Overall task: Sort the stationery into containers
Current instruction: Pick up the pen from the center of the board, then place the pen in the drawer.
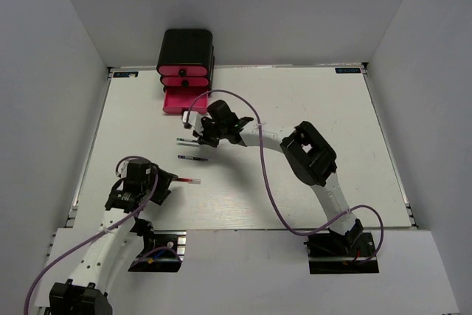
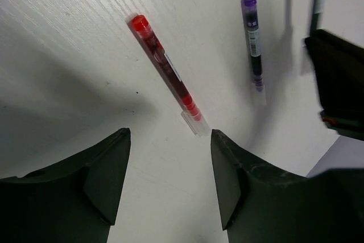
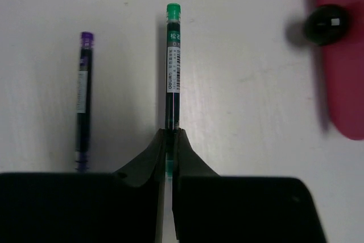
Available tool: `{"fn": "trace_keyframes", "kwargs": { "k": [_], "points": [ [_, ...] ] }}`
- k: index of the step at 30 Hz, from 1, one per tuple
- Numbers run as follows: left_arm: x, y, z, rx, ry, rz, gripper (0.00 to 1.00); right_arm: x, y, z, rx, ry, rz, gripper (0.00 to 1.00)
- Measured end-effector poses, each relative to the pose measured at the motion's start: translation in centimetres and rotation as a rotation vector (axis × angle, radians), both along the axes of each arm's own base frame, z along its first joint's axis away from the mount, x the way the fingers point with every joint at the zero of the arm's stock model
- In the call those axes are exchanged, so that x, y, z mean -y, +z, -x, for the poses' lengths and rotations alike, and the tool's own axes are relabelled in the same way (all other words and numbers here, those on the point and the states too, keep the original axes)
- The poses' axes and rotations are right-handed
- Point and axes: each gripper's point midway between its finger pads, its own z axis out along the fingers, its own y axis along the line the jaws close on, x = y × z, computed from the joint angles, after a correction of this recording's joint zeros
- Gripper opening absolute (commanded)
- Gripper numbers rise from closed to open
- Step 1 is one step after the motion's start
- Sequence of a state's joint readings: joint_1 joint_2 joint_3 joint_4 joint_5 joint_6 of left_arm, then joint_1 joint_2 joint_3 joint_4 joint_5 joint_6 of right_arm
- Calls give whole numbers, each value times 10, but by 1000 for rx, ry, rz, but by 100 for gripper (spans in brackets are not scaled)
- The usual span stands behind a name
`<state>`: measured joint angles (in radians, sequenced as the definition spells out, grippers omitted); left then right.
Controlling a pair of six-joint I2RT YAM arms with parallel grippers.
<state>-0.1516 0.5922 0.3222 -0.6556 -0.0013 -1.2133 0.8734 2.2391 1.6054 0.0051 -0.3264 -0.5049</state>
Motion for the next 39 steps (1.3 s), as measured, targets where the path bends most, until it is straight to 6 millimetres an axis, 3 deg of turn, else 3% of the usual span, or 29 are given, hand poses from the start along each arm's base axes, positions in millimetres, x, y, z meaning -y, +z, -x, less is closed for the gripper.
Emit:
{"fn": "trace_keyframes", "kwargs": {
  "k": [5,9,10,13,16,19,26,30,31,32,35,39],
  "points": [
    [7,-8,-4,-43,-10,27,67,7,39,-45,110,-44,-74,0],
    [10,-10,-7,-54,-15,42,67,4,91,-86,254,-67,-167,0],
    [10,-10,-7,-52,-15,44,67,1,113,-100,320,-70,-206,0],
    [11,-9,-9,-45,-17,51,67,-7,146,-120,441,-62,-270,0],
    [12,-8,-10,-41,-17,56,67,-24,166,-141,553,-47,-326,0],
    [13,-8,-10,-40,-19,59,67,-39,155,-158,617,-32,-340,0],
    [13,-9,-9,-48,-19,59,67,-47,71,-164,594,25,-253,0],
    [13,-12,-8,-61,-19,57,67,-45,61,-166,595,28,-241,0],
    [13,-13,-8,-67,-19,57,67,-44,63,-167,600,28,-245,5],
    [13,-14,-7,-71,-19,56,69,-44,64,-168,608,31,-247,23],
    [13,-17,-6,-87,-19,54,69,-43,63,-168,621,49,-243,40],
    [13,-20,-5,-104,-15,55,69,-41,58,-168,628,71,-235,46]
  ]
}}
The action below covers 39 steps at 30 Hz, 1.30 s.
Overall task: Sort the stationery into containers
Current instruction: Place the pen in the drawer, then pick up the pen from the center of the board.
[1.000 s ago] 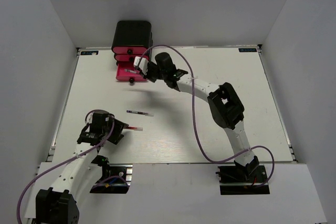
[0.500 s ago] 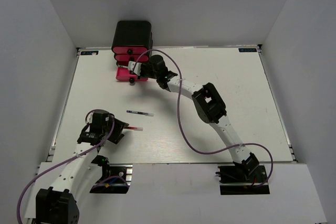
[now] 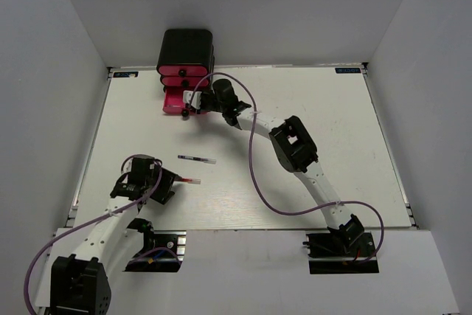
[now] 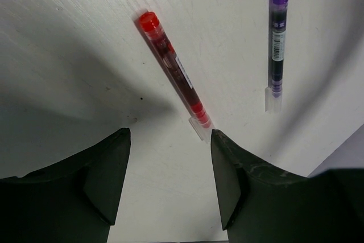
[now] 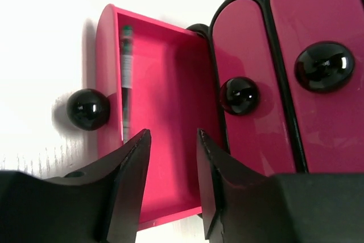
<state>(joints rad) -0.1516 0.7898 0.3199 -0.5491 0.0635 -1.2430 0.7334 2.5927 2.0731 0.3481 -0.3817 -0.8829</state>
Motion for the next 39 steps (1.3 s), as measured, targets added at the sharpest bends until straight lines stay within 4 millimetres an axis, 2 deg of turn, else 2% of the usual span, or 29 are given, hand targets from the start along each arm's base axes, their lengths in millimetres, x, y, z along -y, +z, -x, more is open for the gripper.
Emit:
{"fn": "trace_keyframes", "kwargs": {
  "k": [3,8,12,15,18,20,23,26,29,30,32,36,37,39],
  "points": [
    [0,-4,2,-26,5,-1,69,1,-4,2,-4,10,4,46],
    [1,-7,1,-69,9,1,69,14,-3,13,-36,7,-1,38],
    [1,-8,-1,-113,23,-2,69,38,19,33,-112,-21,-39,36],
    [0,-9,-5,-161,40,-13,69,71,50,59,-142,-39,-85,36],
    [-2,-10,-10,-226,64,-30,66,108,84,95,-139,-35,-141,36],
    [-2,-9,-16,-261,75,-38,64,127,99,113,-126,-33,-170,36],
    [-1,-11,-26,-331,92,-50,61,149,101,149,-153,-16,-192,36],
    [0,-18,-32,-393,104,-58,50,163,87,176,-214,-7,-186,38],
    [3,-20,-34,-417,108,-40,40,173,78,193,-261,-6,-184,38],
    [4,-20,-34,-421,107,-36,34,175,80,197,-267,-4,-190,38],
    [5,-21,-34,-427,110,-29,30,179,88,202,-266,-3,-207,38],
    [6,-21,-34,-429,111,-24,15,183,103,206,-254,-1,-242,40],
    [6,-20,-34,-428,111,-23,12,184,104,207,-254,-2,-247,42],
    [6,-20,-34,-421,107,-25,8,185,106,209,-261,0,-251,51]
  ]
}}
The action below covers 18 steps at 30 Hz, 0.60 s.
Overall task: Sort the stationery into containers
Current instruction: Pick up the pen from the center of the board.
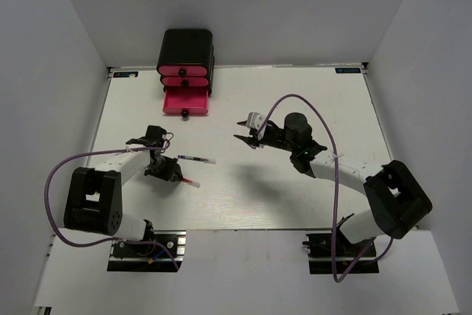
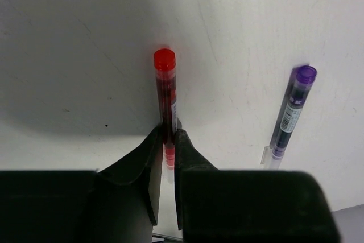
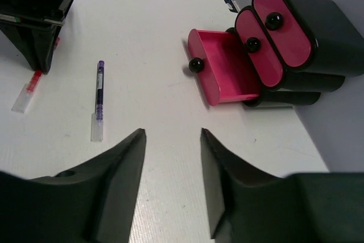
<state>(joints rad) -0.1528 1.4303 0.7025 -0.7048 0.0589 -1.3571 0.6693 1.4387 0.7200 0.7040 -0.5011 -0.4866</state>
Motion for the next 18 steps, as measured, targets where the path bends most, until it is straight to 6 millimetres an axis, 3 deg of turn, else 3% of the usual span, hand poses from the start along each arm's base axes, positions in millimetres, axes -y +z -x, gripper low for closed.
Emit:
{"fn": "trace_keyframes", "kwargs": {
  "k": [3,5,8,10,11,12,13,14,18],
  "points": [
    [0,4,-4,31,-22,-2,5,0,-5,5,-27,18,11,67],
    [1,13,-13,75,-42,0,4,-1,-13,11,-63,47,40,68],
    [6,42,-44,192,-69,7,1,-1,-25,20,-109,85,77,68],
    [9,67,-70,289,-80,14,0,0,-32,25,-134,102,98,59],
    [10,78,-82,333,-83,17,0,1,-34,26,-143,108,106,49],
    [11,91,-95,384,-83,20,0,1,-37,28,-147,113,114,37],
    [12,102,-107,421,-80,23,0,2,-39,29,-155,118,122,13],
    [13,112,-120,458,-77,27,0,2,-42,31,-161,127,133,3],
    [18,134,-176,536,-53,31,0,6,-54,40,-208,147,169,0]
  ]
}}
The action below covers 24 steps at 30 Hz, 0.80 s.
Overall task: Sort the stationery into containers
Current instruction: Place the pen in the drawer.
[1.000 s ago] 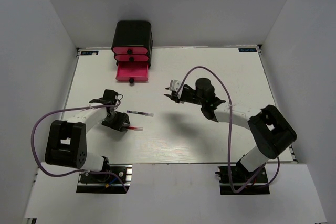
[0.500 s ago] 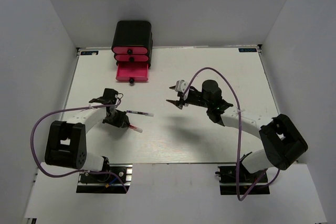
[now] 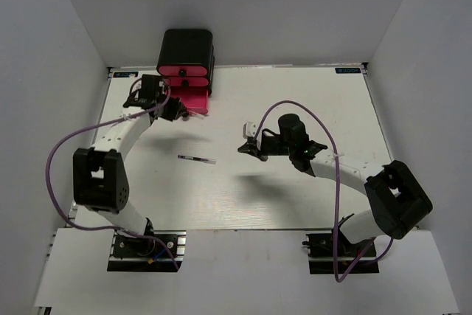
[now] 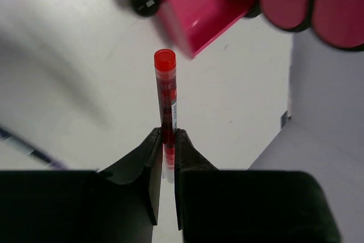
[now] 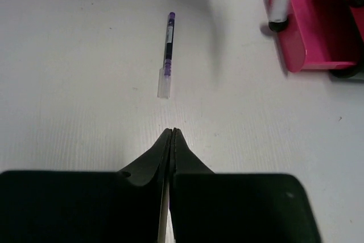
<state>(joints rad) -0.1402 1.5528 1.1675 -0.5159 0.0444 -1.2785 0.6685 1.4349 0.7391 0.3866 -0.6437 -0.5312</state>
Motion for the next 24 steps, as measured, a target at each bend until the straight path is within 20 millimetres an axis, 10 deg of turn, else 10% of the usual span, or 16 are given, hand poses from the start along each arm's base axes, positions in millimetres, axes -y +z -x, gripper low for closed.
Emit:
{"fn": "trace_keyframes", "kwargs": {
  "k": [7,19,22,24],
  "points": [
    [3,-16,-76,21,73,4,0,4,-6,5,-20,7,27,15],
    [-9,-57,-122,-16,201,-35,3,9,-9,9,-24,9,52,30],
    [-9,-53,-135,6,211,-33,13,9,-11,9,-23,11,57,40],
    [-10,-53,-135,6,214,-34,36,8,-16,8,-28,14,65,46]
  ]
}}
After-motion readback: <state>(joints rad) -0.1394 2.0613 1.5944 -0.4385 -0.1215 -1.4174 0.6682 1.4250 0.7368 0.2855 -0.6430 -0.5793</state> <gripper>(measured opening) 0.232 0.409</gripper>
